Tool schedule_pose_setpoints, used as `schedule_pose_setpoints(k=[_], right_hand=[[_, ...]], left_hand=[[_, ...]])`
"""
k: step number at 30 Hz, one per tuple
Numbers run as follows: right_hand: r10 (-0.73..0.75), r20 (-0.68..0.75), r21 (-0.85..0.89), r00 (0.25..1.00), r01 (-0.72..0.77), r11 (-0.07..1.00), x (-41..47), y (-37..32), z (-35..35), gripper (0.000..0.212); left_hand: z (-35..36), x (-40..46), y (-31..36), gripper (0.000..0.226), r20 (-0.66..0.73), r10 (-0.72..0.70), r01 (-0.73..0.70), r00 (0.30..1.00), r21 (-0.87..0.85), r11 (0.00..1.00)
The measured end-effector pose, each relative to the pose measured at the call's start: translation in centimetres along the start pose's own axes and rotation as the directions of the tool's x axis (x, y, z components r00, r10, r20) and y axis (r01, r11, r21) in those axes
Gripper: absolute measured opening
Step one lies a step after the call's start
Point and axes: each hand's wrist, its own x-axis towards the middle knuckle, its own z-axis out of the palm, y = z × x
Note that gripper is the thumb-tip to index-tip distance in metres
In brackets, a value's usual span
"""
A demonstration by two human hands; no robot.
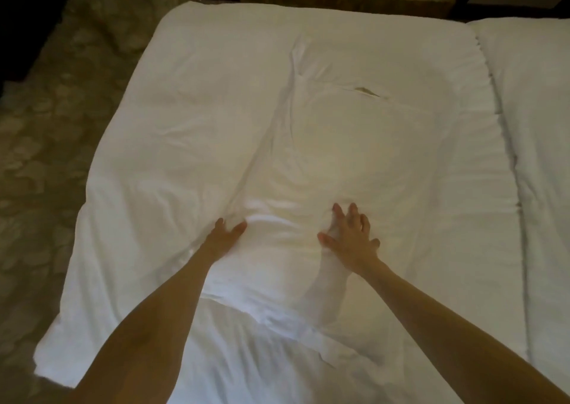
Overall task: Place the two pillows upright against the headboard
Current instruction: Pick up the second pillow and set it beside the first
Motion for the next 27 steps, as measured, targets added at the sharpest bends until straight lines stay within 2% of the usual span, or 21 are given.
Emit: schedule_pose_setpoints(k=[3,9,12,17,23,27], right_hand=[[0.003,0.012,-0.02,1.0,-0.003,1.0,0.3,0.5,0.1,0.078],[-0.014,0.035,0.001,0.999,0.014,1.0,0.7,1.9,-0.8,0.078],[-0.008,0.053,0.05,0.999,0.005,0.999,0.1,2.4,-2.0,0.078],[-0.046,0.055,0.219,0.997,0.033,0.975,-1.6,3.7,-6.5,0.077],[-0.088,-0.131,0.467,0.988,0.139,0.873,-5.9,6.6,-13.4,0.034],[-0.054,-0.275,0.577,0.96,0.21,0.789,-9.1,9.6,-17.6,0.017]], left_hand=[[0.3,0.0,0.4,0.08,-0.01,-0.011,0.011,1.0,-0.033,0.999],[-0.7,-2.2,3.1,0.071,0.044,0.165,-0.157,0.985,-0.151,0.976],[-1.1,-4.7,4.6,0.063,0.012,0.29,-0.283,0.957,-0.191,0.94],[-0.5,-9.8,7.3,0.061,-0.056,0.394,-0.394,0.918,-0.25,0.884],[1.2,-16.6,11.9,0.058,-0.1,0.539,-0.548,0.836,-0.208,0.811],[4.3,-21.9,14.9,0.056,-0.075,0.626,-0.622,0.777,-0.249,0.742]])
